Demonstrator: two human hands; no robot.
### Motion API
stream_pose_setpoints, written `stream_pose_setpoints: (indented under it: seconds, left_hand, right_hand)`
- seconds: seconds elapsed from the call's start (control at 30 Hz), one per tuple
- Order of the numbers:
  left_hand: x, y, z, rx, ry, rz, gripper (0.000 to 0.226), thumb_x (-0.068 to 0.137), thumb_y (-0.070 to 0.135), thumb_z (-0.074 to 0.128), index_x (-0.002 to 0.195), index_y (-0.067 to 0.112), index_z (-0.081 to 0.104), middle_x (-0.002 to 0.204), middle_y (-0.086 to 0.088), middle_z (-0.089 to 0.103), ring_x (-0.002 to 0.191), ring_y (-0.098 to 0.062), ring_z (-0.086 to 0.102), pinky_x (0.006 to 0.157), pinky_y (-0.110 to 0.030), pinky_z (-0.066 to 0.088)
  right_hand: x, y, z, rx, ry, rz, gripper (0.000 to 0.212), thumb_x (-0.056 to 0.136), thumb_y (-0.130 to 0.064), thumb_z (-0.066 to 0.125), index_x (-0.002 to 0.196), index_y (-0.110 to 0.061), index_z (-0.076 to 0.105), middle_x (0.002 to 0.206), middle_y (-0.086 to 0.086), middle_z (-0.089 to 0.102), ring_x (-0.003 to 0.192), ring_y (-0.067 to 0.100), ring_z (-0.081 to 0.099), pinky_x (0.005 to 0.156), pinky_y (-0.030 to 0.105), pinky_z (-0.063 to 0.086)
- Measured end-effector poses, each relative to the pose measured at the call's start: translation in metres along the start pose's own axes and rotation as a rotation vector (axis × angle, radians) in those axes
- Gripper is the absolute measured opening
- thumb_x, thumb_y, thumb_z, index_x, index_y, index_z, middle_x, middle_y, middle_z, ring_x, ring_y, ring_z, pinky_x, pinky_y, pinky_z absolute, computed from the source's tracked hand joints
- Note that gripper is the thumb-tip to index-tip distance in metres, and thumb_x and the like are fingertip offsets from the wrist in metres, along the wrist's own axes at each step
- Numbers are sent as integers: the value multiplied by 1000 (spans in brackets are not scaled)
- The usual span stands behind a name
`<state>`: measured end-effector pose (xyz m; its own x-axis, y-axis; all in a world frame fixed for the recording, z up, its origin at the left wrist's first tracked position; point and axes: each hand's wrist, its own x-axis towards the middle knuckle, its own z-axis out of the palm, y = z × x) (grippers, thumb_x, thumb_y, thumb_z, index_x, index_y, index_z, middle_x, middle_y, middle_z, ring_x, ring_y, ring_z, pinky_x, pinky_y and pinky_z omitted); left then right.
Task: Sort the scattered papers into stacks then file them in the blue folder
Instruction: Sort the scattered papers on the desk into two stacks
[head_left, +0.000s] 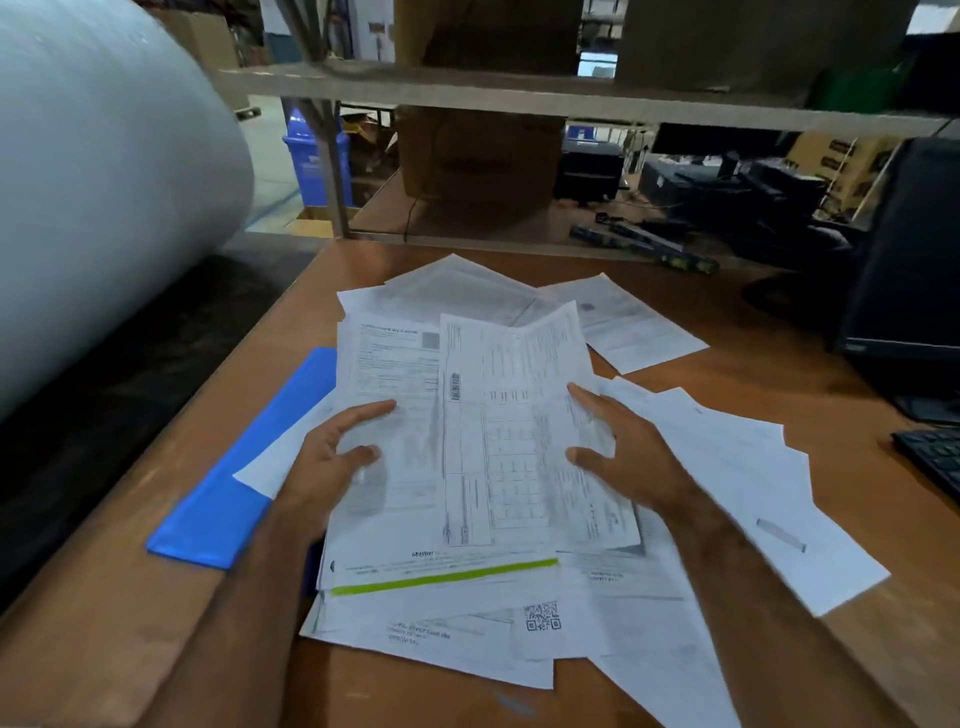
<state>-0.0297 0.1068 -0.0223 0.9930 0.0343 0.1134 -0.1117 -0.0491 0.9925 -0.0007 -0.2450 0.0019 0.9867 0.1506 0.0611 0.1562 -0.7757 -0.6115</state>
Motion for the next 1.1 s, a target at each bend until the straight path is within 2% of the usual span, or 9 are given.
stream_pose_setpoints:
  seconds: [0.1, 0.17, 0.27, 0.37, 0.43, 0.6, 0.8, 0.97, 1.1]
  left_hand:
    - [1, -2, -1, -33, 10, -13, 57, 90, -14, 58, 128, 26, 71, 141, 13, 61, 129, -8, 56, 90, -12, 50]
    - [1, -5, -4, -61, 3, -15, 58, 89, -14, 59, 127, 28, 72, 142, 13, 61, 132, -11, 55, 103, -27, 50]
    - [0, -4, -4, -55, 13, -3, 59, 88, -15, 58, 127, 28, 71, 142, 14, 60, 133, -10, 54, 101, -25, 48]
    - [0, -1, -2, -46, 47, 1, 59, 86, -16, 59, 126, 26, 71, 140, 11, 62, 130, -13, 56, 90, -14, 50]
    - [-1, -1, -2, -50, 37, 7, 61, 84, -18, 58, 126, 24, 72, 139, 13, 63, 130, -9, 55, 99, -22, 50]
    - [1, -3, -4, -54, 28, 0, 59, 87, -15, 59, 127, 27, 72, 138, 19, 62, 130, -1, 54, 108, -24, 45]
    - [0, -8, -7, -75, 30, -25, 59, 89, -13, 59, 124, 32, 73, 138, 19, 62, 132, -12, 55, 112, -48, 45]
    - [3, -9, -5, -90, 29, -31, 59, 88, -15, 58, 123, 31, 74, 137, 18, 63, 131, -11, 56, 111, -47, 46]
    - [7, -9, -5, -77, 44, -65, 59, 88, -14, 58, 121, 32, 75, 138, 15, 63, 130, -14, 57, 111, -48, 46]
  right_hand:
    - [1, 5, -11, 74, -54, 40, 65, 91, 3, 59, 133, -47, 56, 137, -16, 58, 125, 13, 58, 97, 28, 53]
    - [10, 7, -22, -53, 52, 69, 58, 84, 9, 54, 99, -47, 63, 107, -15, 68, 103, 16, 65, 87, 37, 55]
    - [29, -15, -34, -367, 266, 23, 43, 78, 11, 54, 76, -32, 52, 78, -7, 58, 89, 20, 55, 88, 39, 32]
    - [47, -52, -38, -618, 366, -337, 44, 72, 13, 62, 73, -29, 51, 74, -7, 53, 90, 22, 50, 88, 38, 23]
    - [58, -65, -43, -772, 323, -583, 43, 66, 12, 70, 72, -27, 53, 73, -7, 58, 95, 23, 51, 89, 42, 24]
    - [78, -87, -42, -1087, 25, -678, 23, 82, -9, 70, 96, -26, 73, 103, -10, 71, 108, 21, 50, 79, 39, 32]
    - [74, -80, 20, -632, 84, -105, 47, 89, -46, 61, 130, -22, 59, 133, 1, 61, 117, 28, 61, 93, 44, 55]
    - [11, -68, 34, -429, -37, 319, 89, 90, -82, 34, 155, -20, 30, 161, 9, 32, 141, 38, 40, 108, 57, 38]
    - [-42, -62, 88, -477, -154, 168, 96, 91, -82, 13, 163, -20, 2, 171, 6, -1, 157, 32, -2, 120, 65, 2]
